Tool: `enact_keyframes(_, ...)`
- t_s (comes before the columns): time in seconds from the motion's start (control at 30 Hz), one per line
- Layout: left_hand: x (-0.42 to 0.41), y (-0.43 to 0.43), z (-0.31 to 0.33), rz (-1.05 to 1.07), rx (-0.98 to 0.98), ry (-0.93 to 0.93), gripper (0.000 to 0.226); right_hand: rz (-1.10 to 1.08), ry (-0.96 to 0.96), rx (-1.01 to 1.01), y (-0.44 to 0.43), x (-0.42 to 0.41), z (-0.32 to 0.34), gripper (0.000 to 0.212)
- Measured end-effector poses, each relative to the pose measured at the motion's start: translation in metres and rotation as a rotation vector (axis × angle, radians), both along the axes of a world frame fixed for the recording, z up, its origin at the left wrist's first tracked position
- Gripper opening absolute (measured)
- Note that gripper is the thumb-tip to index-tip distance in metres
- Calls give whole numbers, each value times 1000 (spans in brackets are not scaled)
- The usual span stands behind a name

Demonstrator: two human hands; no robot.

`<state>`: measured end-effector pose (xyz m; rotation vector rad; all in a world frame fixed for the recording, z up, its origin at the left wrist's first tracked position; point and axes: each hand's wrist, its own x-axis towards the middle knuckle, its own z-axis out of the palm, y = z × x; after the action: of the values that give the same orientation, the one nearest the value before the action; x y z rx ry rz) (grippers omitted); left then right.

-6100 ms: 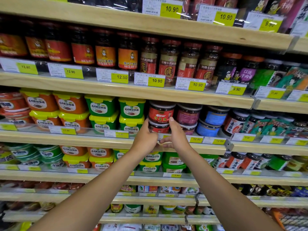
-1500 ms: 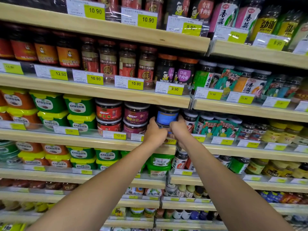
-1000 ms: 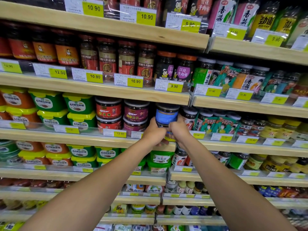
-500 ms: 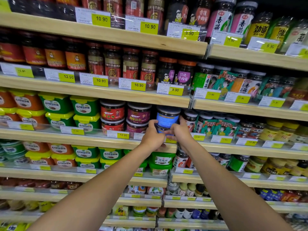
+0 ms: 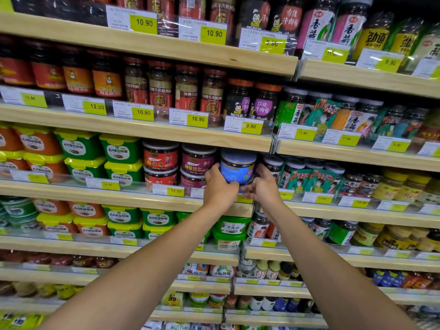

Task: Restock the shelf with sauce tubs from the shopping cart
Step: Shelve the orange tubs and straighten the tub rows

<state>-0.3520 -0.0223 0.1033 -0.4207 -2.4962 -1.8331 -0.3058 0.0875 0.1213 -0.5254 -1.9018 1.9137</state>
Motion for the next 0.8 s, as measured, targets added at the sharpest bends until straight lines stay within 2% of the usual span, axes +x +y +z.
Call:
enact_keyframes(0.2,2,7,-7,-5,65,19,62,64,-98,10,-1,-11,10,69)
enact_keyframes(0.27,1,7,-5,-37,91,22,68,72,-65,5,-2,-9,5,66)
enact_keyframes(0.47,-14,4,1,-107,81,8,82,51,74,-34,2,-12,-4,76)
enact_keyframes(0.57,-21,9,0,-101,59,2,94,48,62,-43,2,-8,-4,78)
enact_keyframes(0.7,-30,14,-3,-110,0,3,102,37,25,-1,1,0,-12,70)
enact_keyframes(0.8,-32,14,-4,-106,-63,43,100,14,7,72,3,-1,-13,67)
